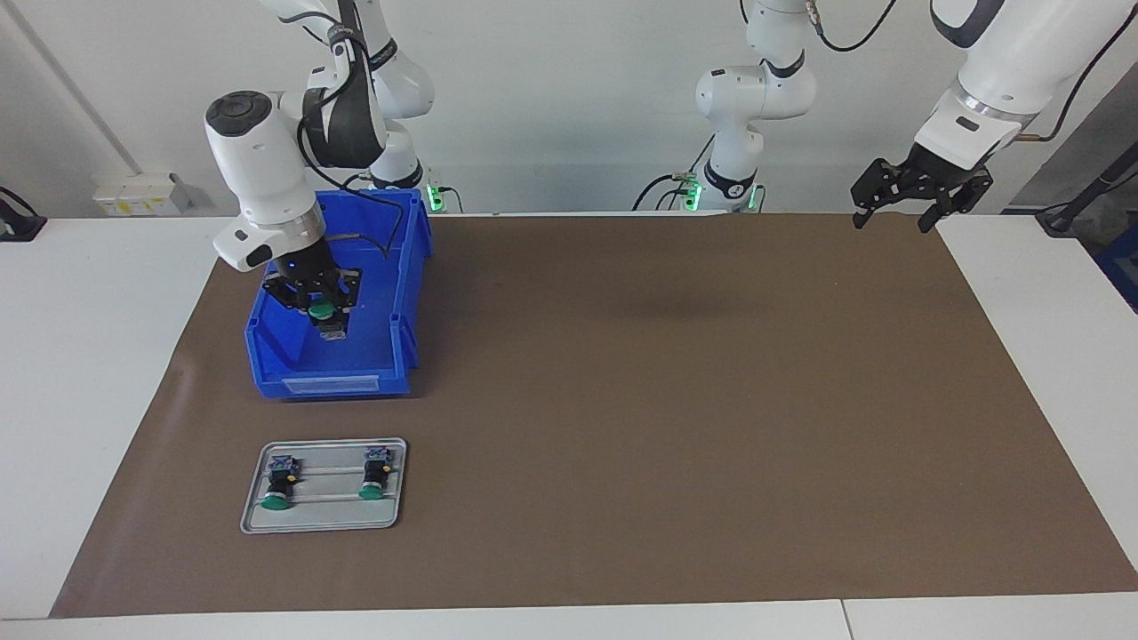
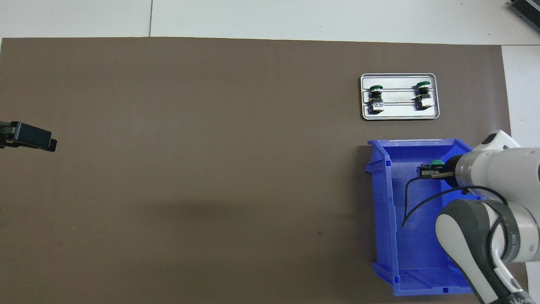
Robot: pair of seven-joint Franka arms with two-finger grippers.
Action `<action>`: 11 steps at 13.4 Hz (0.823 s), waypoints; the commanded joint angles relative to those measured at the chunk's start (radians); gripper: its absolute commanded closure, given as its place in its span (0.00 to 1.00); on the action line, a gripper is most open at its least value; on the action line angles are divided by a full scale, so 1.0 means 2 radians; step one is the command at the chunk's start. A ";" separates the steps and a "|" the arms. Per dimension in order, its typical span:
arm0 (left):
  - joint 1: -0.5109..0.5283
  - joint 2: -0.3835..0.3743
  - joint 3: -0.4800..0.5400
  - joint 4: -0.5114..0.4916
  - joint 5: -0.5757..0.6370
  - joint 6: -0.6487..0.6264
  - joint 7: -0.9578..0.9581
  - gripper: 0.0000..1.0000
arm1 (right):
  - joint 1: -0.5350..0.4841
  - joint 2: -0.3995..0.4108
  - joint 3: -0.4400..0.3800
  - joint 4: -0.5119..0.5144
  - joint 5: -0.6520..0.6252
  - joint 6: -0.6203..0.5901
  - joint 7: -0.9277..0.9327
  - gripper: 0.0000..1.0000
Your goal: Place and press button with both arms
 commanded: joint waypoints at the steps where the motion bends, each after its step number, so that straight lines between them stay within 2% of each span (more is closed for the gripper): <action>1: 0.004 -0.011 -0.004 -0.012 0.008 -0.002 -0.006 0.00 | -0.020 -0.010 0.004 -0.044 0.023 0.045 -0.024 1.00; 5: 0.004 -0.011 -0.004 -0.012 0.008 -0.002 -0.006 0.00 | -0.018 0.004 0.004 -0.083 0.050 0.102 -0.025 1.00; 11: 0.004 -0.011 -0.004 -0.012 0.008 -0.002 -0.006 0.00 | -0.010 0.016 0.004 -0.093 0.050 0.110 0.000 1.00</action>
